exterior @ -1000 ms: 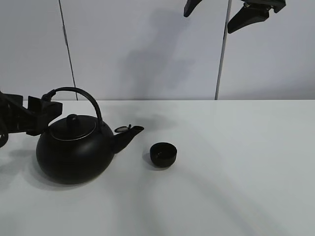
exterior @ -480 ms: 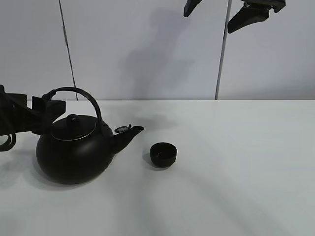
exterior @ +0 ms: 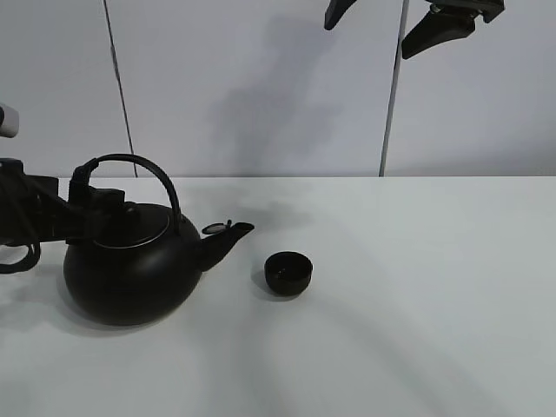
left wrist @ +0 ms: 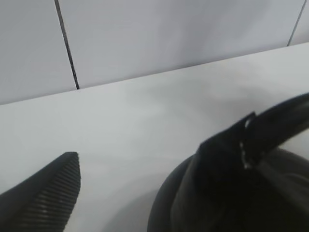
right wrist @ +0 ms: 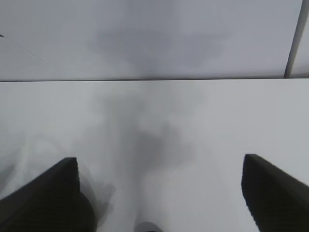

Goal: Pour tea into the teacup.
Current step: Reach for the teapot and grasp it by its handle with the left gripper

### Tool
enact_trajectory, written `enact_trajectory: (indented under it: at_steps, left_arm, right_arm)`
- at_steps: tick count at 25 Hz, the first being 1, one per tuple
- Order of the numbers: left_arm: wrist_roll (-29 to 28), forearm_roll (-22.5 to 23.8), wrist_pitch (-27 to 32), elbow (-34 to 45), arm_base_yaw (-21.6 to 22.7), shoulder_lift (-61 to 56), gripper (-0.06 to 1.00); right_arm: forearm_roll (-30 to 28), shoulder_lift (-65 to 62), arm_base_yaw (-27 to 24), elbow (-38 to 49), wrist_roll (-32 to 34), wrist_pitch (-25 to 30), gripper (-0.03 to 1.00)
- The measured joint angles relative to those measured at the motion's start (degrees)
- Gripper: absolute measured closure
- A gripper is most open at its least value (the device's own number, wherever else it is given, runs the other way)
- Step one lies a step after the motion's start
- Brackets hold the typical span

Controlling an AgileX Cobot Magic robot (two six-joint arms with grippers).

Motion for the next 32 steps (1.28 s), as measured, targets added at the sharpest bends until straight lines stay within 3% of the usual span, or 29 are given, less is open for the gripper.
enact_trajectory:
  at_steps: [6, 18, 26, 32]
  left_arm:
    - [-0.36, 0.90, -2.04, 0.00, 0.00, 1.09, 0.39]
    - [0.41, 2.71, -3.65, 0.00, 0.00, 1.19, 0.81]
    - [1.27, 2.41, -3.22, 0.00, 0.24, 0.92, 0.84]
    - [1.38, 3.31, 2.21, -1.43, -0.17, -2.24, 0.84]
  right_arm:
    - [0.00, 0.00, 0.00, 0.00, 0.00, 0.00, 0.34]
    - [0.00, 0.00, 0.00, 0.00, 0.00, 0.02, 0.34]
    - [0.00, 0.00, 0.00, 0.00, 0.00, 0.02, 0.34]
    - [0.00, 0.00, 0.00, 0.00, 0.00, 0.02, 0.34]
